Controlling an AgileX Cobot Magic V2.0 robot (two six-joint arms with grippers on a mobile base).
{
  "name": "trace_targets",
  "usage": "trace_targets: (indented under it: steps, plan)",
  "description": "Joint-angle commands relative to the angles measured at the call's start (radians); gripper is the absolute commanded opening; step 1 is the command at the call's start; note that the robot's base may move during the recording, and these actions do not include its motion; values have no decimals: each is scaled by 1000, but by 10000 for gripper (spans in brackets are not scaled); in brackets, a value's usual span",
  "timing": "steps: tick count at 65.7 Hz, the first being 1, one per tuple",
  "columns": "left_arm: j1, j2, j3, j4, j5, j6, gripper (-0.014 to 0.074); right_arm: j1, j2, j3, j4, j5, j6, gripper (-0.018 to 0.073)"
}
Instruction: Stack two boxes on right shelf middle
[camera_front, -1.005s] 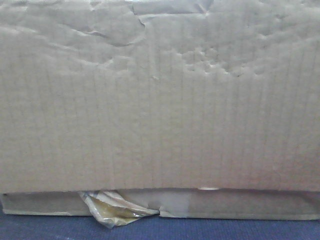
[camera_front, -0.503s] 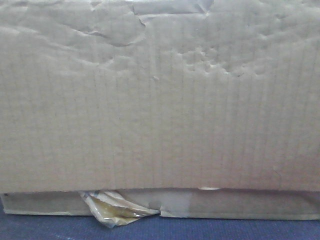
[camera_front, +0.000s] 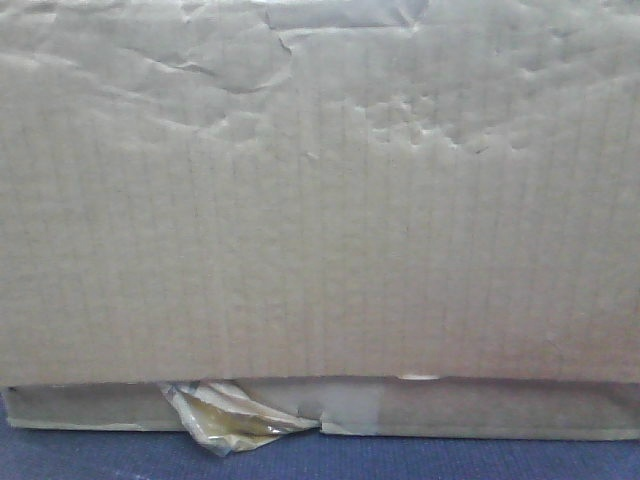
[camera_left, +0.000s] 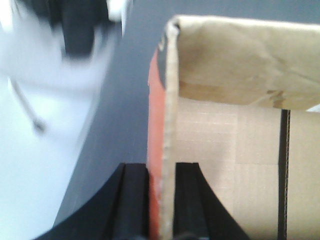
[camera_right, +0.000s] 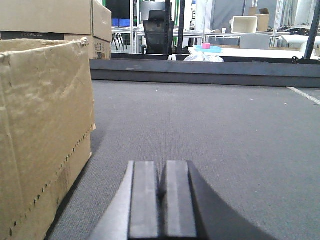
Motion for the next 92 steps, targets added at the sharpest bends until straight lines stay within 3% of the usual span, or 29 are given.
trace_targets:
  steps: [1,10,18,29,35,43,52,65,77,92]
  plan:
    - [-57,-15,-126,-12,14,-66,-111,1,-4,0,-5,-19,0,-164]
    - [-215,-15,-239,22,45,-120,-111,1,-4,0,-5,-19,0,-164]
    - [-416,-15,-274,104,45,-260,-111,1,-4,0,-5,-19,0,-164]
    - [-666,4,-274,295,78,-452,-111,1,-4,0,-5,-19,0,-164]
    - [-766,35,-274,390,78,-506,-111,1,-4,0,-5,-19,0,-164]
    - [-861,75,-259,400,78,-562,-111,1,-4,0,-5,-19,0,-164]
    - [-903,99,-177,398,78,-610,-111,1,-4,0,-5,-19,0,-164]
    - [-905,106,16,394,78,-693,-111,1,-4,0,-5,-19,0,-164]
    - [-905,106,173,298,78,-711,-111,1,-4,0,-5,-19,0,-164]
    - [-893,106,302,237,-11,-715,-111,1,-4,0,-5,-19,0,-164]
